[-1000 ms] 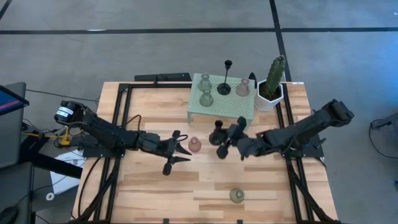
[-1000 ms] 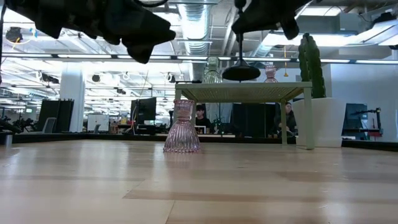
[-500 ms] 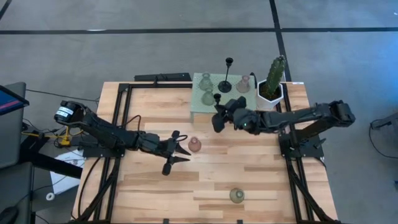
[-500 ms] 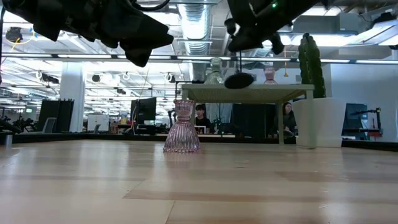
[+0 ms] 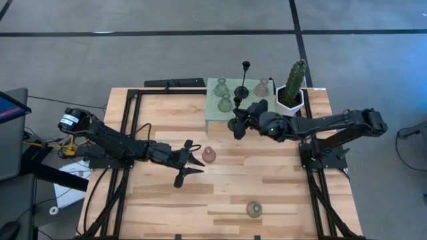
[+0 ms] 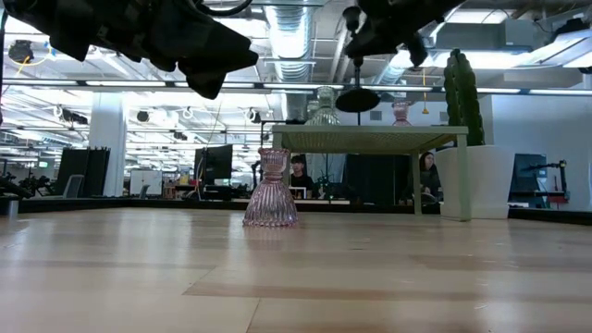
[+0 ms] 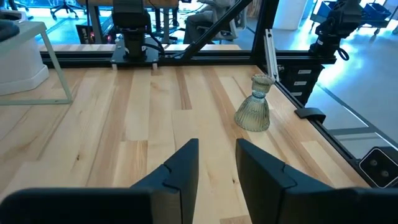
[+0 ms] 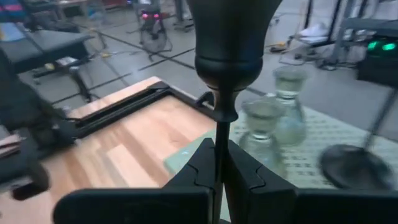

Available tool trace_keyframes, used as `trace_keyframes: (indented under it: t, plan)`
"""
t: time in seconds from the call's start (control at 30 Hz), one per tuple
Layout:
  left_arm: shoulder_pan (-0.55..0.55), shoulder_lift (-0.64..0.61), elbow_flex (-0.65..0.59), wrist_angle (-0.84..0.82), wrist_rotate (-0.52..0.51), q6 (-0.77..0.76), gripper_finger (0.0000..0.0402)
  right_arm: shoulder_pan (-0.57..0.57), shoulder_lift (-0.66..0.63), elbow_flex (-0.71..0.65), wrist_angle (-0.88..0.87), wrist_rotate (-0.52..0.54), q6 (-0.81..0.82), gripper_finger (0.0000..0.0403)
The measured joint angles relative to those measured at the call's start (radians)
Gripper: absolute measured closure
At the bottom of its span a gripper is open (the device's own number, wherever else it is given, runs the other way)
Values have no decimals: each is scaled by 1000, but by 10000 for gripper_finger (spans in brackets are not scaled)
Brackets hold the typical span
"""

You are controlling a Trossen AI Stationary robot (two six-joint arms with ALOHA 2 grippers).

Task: Pick & Place candle stick holders
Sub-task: Put the black candle holder on the shelf aligned with the other black candle holder

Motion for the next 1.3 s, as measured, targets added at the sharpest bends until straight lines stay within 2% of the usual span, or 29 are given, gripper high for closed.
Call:
trace_keyframes:
  t: [0.1,0.67,0.8,1.03,1.17,1.3]
  plan:
    - [0,0,0,2,0,0,295,-12,-14,0,-22,33,0,403]
    - [0,0,0,6,0,0,295,-200,32,0,-29,26,0,403]
    - [0,0,0,7,0,0,295,-232,32,0,-29,-19,1,403]
    - [0,0,0,9,0,0,295,-255,32,0,-22,-26,1,403]
    - [0,0,0,9,-1,0,295,-272,32,0,-22,-104,10,402]
    - [0,0,0,10,-1,0,295,-277,32,0,-23,-125,12,380]
